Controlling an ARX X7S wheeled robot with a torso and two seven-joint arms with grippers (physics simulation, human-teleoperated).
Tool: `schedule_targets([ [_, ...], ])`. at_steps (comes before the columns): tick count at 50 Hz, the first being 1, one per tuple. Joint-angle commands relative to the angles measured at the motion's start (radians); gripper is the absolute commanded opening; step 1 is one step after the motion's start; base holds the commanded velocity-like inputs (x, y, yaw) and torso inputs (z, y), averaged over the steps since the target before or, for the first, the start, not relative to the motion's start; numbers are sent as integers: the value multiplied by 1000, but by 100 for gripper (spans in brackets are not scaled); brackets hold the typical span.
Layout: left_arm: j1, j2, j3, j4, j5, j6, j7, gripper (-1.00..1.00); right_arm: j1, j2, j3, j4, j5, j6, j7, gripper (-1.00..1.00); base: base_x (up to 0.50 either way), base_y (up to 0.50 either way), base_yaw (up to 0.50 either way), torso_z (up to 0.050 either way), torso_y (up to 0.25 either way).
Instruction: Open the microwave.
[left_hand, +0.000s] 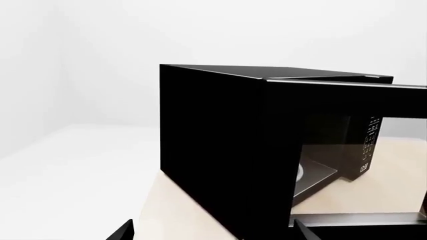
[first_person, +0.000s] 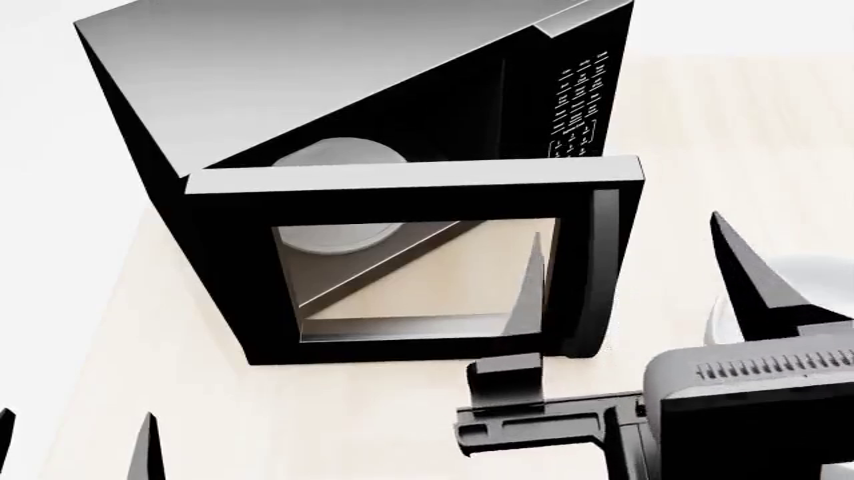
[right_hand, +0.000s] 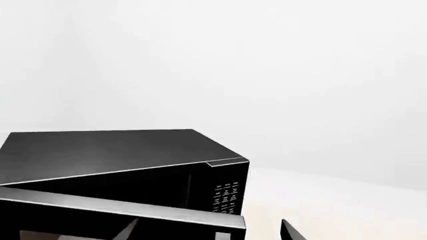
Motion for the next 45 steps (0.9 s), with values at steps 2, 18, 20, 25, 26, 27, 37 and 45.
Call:
schedule_targets([
  [2, -2, -4, 2, 4, -5, -1, -2, 100, 371, 249, -148, -111, 454, -50, 339, 100, 0, 0, 0, 0, 0],
  [18, 0, -4, 21, 11, 2, 0, -2, 100, 889, 192, -196, 250, 916, 31, 361, 100, 0, 0, 0, 0, 0],
  [20, -1, -4, 21, 8, 0, 1, -1, 100, 950, 174, -234, 349, 953, 73, 364, 100, 0, 0, 0, 0, 0],
  [25, -4, -4, 21, 3, -3, 3, 0, 100, 1005, 121, -254, 538, 988, 73, 338, 100, 0, 0, 0, 0, 0],
  [26, -6, -4, 21, 0, -4, 3, 0, 100, 1014, 115, -262, 560, 984, 79, 336, 100, 0, 0, 0, 0, 0],
  [27, -6, -4, 22, 1, -5, 2, 1, 100, 1051, 107, -301, 618, 1006, 129, 335, 100, 0, 0, 0, 0, 0],
  [37, -7, -5, 26, -2, -8, 5, 1, 100, 1243, 27, -453, 889, 1002, 324, 251, 100, 0, 0, 0, 0, 0],
  [45, -4, -8, 26, 1, -13, 9, 1, 100, 1351, -23, -539, 1097, 993, 429, 206, 100, 0, 0, 0, 0, 0],
])
